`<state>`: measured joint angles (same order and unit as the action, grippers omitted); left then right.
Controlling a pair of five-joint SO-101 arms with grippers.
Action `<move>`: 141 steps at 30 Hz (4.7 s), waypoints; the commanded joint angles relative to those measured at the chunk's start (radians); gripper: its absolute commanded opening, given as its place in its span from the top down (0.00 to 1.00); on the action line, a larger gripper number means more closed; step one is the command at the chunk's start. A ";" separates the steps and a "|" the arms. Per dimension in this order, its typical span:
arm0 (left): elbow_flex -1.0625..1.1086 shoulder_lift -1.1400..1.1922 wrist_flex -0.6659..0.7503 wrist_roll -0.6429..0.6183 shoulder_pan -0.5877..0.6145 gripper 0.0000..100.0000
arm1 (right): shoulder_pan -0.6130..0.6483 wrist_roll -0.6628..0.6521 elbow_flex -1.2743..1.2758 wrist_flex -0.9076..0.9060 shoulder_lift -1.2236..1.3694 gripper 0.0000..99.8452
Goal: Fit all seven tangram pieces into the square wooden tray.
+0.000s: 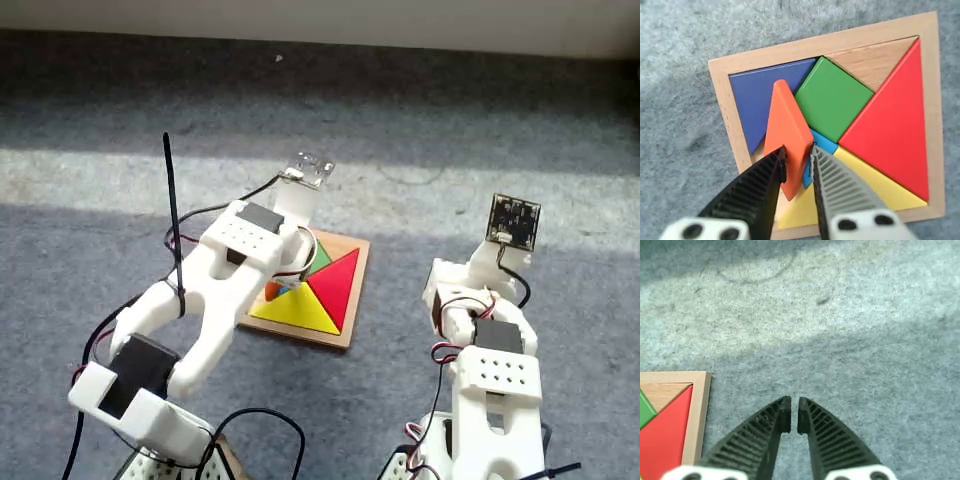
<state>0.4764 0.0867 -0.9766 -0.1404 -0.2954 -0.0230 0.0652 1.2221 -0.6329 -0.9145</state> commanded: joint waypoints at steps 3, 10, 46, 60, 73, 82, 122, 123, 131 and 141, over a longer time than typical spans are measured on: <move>-0.022 0.005 -0.006 0.005 -0.002 0.94 | 0.010 -0.011 -0.005 0.027 -0.019 0.96; -0.024 0.004 -0.006 -0.002 0.047 0.94 | 0.010 -0.011 -0.005 0.027 -0.019 0.96; -0.007 -0.154 -0.043 -0.071 0.073 0.80 | 0.010 -0.011 -0.005 0.027 -0.019 0.96; 0.061 -0.122 0.072 -0.028 0.064 0.80 | 0.010 -0.011 -0.005 0.027 -0.019 0.96; -0.145 0.084 -0.064 -0.023 0.064 0.91 | 0.010 -0.011 -0.004 0.027 -0.019 0.96; -0.165 0.044 -0.118 -0.021 0.073 0.92 | 0.010 -0.011 -0.004 0.027 -0.019 0.96; -0.041 -0.205 -0.152 -0.025 0.294 0.82 | 0.010 -0.011 -0.004 0.027 -0.019 0.96; -0.021 -0.217 -0.152 -0.025 0.312 0.82 | 0.010 -0.011 -0.004 0.027 -0.019 0.96; 0.068 -0.223 -0.144 -0.021 0.355 0.76 | 0.010 -0.011 -0.004 0.027 -0.019 0.96; 0.067 -0.131 -0.143 -0.021 0.328 0.75 | 0.010 -0.011 0.012 0.027 -0.018 0.96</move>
<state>0.5547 -0.0775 -1.1224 -0.1603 0.0591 -0.0230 0.0652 1.2421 -0.6329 -0.9145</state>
